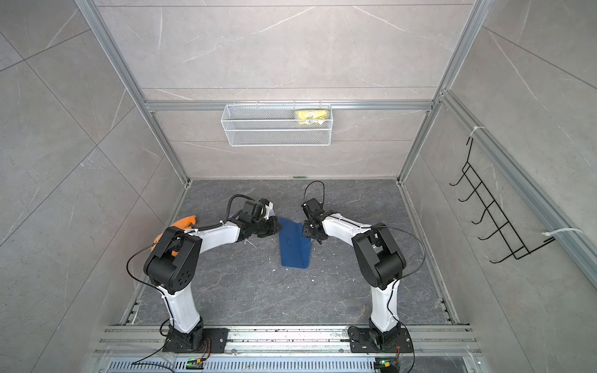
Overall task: Open the envelope
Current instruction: Open the envelope flap on the envelope.
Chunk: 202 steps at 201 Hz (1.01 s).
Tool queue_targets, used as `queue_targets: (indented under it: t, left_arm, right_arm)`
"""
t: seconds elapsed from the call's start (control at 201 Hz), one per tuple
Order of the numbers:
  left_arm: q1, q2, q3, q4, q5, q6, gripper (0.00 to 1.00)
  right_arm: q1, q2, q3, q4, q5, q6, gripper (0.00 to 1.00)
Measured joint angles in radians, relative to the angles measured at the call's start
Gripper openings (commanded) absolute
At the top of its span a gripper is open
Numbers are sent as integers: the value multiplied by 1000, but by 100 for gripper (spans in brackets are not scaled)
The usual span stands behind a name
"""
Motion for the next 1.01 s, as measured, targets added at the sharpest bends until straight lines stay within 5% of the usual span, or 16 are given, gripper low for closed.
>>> queue_targets:
  t: [0.453,0.727,1.006]
  left_arm:
    - [-3,-104,-227,147,-214,-141,0]
    - [-90,-109,-275,170,-444,-314,0]
    - [-119,-109,-279,196,-530,-402,0]
  right_arm:
    - [0,15,52,-71,4,-7,42]
    - [69,-167,-30,45,-257,-93,41]
    - [214,-210,-179,133,-402,-135,36]
